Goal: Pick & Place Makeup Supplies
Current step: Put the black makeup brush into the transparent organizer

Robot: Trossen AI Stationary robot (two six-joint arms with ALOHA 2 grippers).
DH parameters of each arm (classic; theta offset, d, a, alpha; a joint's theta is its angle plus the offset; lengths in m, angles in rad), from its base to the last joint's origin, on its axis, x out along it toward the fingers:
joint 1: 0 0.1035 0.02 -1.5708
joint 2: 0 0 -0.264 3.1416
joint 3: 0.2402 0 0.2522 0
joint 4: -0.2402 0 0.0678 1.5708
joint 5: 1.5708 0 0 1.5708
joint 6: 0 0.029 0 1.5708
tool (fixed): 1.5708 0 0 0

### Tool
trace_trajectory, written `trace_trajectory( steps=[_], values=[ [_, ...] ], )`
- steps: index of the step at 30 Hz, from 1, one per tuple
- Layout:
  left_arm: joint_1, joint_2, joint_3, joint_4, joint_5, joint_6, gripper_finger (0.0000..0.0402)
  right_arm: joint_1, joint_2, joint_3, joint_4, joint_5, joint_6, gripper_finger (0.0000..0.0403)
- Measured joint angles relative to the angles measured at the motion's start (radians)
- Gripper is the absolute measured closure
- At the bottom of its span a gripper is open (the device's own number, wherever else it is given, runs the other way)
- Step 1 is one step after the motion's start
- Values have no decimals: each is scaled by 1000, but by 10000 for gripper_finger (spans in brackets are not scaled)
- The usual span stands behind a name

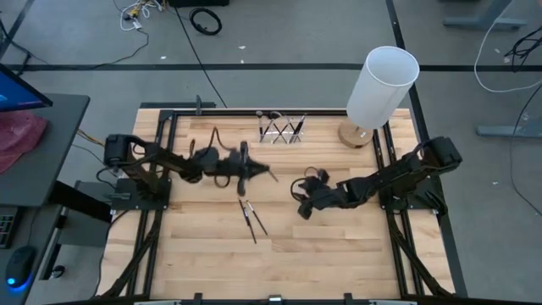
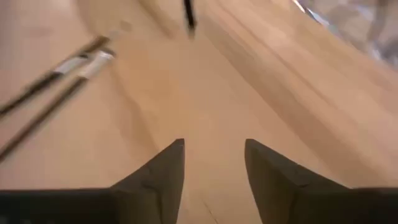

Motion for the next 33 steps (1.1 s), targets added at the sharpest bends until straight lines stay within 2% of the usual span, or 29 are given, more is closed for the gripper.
trace_trajectory(
  steps=[3, 7, 12, 20, 26, 33],
  values=[
    [77, 0, 63, -116, 2, -4, 390, 1, 13, -62, 41, 33, 122, 227],
    [172, 0, 192, -384, -4, 55, 390, 2, 54, -144, 253, 79, 177, 225],
    [254, 0, 328, -604, -141, 155, 387, 2, 106, -192, 498, 91, 138, 225],
    [350, 0, 364, -617, -164, 127, 386, 2, 148, -185, 574, 89, 112, 225],
    [356, 0, 361, -592, -111, 80, 386, 2, 148, -186, 587, 89, 96, 225],
    [372, 1, 361, -608, -287, 162, 386, 2, 148, -186, 588, 89, 93, 225]
  ],
)
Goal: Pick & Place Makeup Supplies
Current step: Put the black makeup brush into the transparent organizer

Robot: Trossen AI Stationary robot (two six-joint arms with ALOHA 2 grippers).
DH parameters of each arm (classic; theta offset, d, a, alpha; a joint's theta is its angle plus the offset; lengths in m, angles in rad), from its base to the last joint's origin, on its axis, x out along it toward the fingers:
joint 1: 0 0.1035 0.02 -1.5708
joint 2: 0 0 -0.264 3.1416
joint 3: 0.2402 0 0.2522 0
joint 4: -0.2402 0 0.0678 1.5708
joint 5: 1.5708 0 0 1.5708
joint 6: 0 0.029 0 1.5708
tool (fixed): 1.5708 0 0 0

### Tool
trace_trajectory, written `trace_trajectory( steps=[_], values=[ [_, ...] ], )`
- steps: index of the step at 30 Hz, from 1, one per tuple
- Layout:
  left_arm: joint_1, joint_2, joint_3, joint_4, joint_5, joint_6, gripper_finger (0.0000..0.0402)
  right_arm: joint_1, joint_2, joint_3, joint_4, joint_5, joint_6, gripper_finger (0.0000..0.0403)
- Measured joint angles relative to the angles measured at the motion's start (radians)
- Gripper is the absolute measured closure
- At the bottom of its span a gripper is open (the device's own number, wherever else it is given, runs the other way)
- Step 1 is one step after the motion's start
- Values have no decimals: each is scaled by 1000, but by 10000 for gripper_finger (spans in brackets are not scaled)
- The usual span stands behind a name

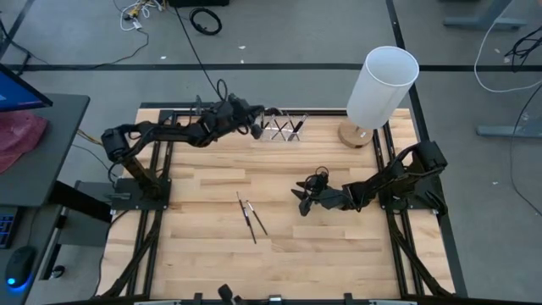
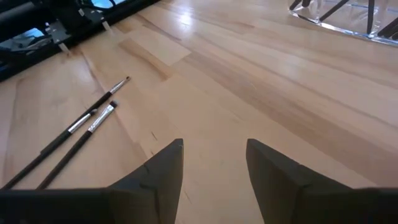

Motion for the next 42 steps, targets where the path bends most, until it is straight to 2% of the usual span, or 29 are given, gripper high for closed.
trace_trajectory(
  steps=[4, 9, 18, 29, 42],
  values=[
    [28, 25, -1, -56, 19, -8, 383, 0, 0, 0, 10, 13, -1, 225],
    [43, 74, -1, -55, 84, -74, 380, 0, 0, 0, 17, 26, -2, 225],
    [35, 81, -1, -41, 119, -189, 379, 0, 0, 0, 37, 25, 6, 225],
    [29, 80, -1, -61, 89, -198, 375, 0, 0, 0, 42, 26, 6, 225],
    [31, 80, -1, -77, 62, -214, 292, 0, 0, 0, 43, 26, 6, 225]
  ],
)
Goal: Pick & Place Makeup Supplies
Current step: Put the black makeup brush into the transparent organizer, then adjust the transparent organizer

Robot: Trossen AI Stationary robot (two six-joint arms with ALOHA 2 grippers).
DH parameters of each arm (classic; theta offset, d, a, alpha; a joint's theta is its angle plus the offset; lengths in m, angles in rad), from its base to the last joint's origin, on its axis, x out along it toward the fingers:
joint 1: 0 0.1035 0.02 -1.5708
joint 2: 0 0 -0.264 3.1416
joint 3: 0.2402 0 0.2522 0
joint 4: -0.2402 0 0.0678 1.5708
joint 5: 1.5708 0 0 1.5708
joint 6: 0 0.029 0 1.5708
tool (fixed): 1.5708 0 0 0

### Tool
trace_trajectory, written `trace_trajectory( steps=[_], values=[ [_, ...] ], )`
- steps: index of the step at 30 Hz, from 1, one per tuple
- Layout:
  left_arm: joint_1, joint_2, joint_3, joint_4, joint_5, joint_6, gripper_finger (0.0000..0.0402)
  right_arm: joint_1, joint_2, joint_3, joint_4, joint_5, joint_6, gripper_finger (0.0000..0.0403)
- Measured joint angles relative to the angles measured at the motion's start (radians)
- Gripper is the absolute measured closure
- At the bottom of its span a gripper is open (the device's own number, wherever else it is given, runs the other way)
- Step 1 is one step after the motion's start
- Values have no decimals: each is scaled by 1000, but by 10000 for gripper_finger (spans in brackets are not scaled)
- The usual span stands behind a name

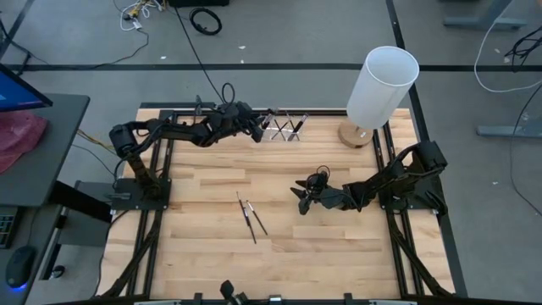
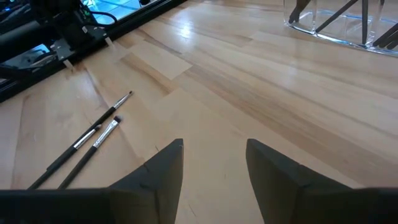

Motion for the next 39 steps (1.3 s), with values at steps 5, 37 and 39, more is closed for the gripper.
trace_trajectory(
  steps=[5, 37, 39],
  values=[
    [0, 0, 0, 0, 0, 0, 272, 0, 0, 0, 0, 0, 0, 225],
    [-48, -224, -297, -274, -11, 86, 260, -256, 0, 0, -40, -134, 52, 247],
    [-74, -224, -382, -150, -4, 37, 260, -305, 0, 0, -49, -156, 38, 259]
  ],
)
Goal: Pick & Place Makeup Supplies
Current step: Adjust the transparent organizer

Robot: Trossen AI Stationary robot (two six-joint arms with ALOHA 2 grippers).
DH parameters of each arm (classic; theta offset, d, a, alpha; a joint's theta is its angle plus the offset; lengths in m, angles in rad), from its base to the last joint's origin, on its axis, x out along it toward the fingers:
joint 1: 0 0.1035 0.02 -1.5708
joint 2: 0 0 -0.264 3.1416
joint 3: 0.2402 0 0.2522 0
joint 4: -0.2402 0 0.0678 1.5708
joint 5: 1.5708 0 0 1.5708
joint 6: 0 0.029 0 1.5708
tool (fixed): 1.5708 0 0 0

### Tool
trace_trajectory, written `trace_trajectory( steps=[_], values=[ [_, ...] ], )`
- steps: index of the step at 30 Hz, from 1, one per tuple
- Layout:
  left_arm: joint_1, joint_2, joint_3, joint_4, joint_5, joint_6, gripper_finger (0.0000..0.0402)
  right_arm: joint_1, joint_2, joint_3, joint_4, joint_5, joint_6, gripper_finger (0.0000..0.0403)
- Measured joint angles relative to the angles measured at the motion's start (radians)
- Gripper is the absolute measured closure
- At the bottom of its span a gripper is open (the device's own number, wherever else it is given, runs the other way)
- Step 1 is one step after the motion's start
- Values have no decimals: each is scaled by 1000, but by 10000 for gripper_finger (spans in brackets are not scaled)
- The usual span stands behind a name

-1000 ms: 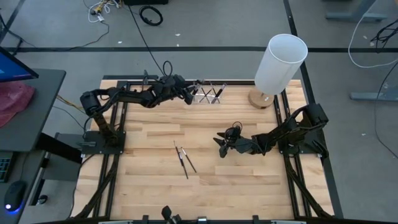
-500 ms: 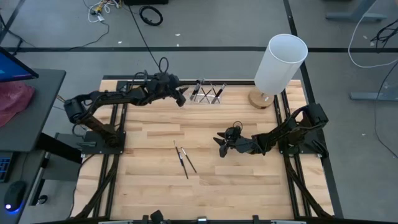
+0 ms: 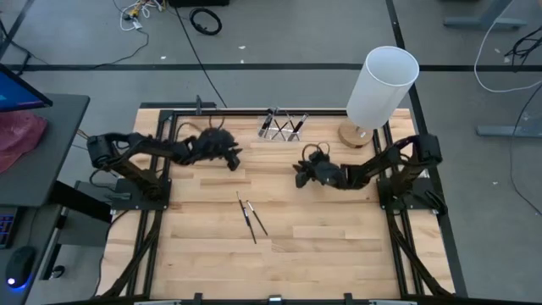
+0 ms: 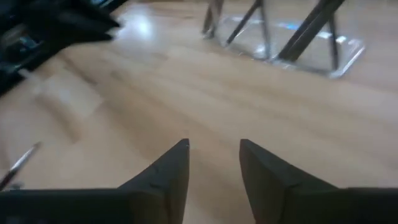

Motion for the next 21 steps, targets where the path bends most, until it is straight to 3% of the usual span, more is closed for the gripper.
trace_trajectory(
  steps=[4, 9, 13, 21],
  values=[
    [-62, 0, -139, 242, 5, -86, 260, -98, 0, 26, -16, -75, -78, 293],
    [-136, 0, -234, 420, -42, -152, 260, -190, 0, 112, -150, -107, -206, 357],
    [-178, 0, -240, 434, -58, -169, 260, -253, 0, 157, -235, -107, -262, 397],
    [-222, 0, -240, 432, -92, -168, 260, -326, 0, 168, -237, -107, -306, 396]
  ],
)
